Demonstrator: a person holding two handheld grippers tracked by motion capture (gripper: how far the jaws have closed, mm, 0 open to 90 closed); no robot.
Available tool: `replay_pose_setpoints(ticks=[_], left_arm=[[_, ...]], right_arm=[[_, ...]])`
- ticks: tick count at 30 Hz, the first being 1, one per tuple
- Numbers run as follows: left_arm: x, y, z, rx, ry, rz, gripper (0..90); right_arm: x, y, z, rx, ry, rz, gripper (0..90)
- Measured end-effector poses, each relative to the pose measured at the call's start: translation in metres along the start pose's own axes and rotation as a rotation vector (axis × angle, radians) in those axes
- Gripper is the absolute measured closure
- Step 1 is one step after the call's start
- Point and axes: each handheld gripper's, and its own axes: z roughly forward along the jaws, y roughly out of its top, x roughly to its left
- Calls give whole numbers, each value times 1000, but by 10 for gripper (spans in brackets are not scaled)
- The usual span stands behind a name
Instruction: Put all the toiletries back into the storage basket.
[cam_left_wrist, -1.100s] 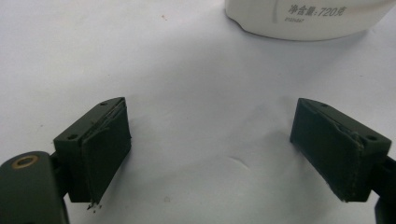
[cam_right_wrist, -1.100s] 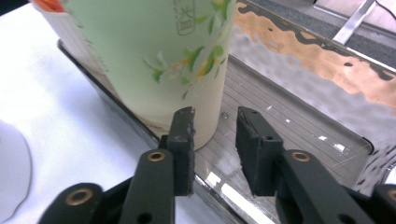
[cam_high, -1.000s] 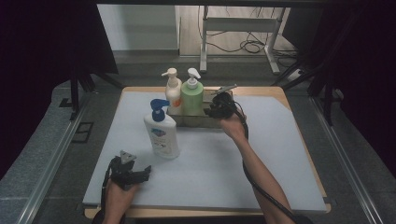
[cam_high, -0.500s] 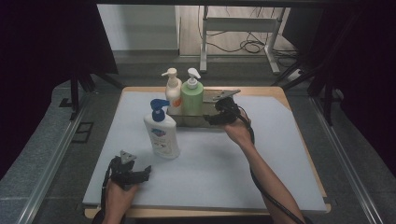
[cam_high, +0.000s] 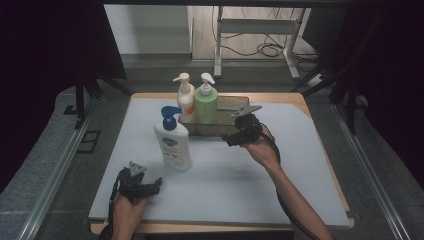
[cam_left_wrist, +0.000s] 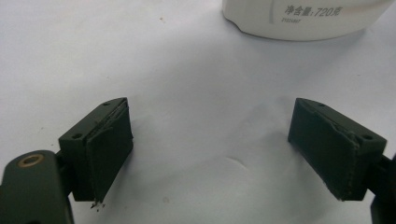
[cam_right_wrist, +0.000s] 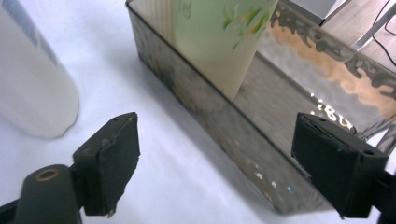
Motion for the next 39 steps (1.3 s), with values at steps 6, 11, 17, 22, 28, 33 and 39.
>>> replay_pose_setpoints(ticks=[6,11,17,22,28,33,39], left_arm=[[0,0,0,-1,-2,-2,132],[0,0,0,-1,-1,-3,131],[0,0,0,0,-1,-3,130],[0,0,0,2,-1,-4,129],[0,0,0,1,-2,-6,129],[0,0,0,1,-2,-6,130],[0,0,0,0,-3,-7,129]], right_arm=[[5,-12,-9,9,17,-10,128],[7,-25,-14,21,17,-5,67],[10,-44,-21,23,3,7,9],[12,-59,-25,27,-5,20,0],[10,-78,-35,20,-21,39,0],[9,-92,-46,25,-27,67,0],[13,-109,-51,43,-36,69,0]])
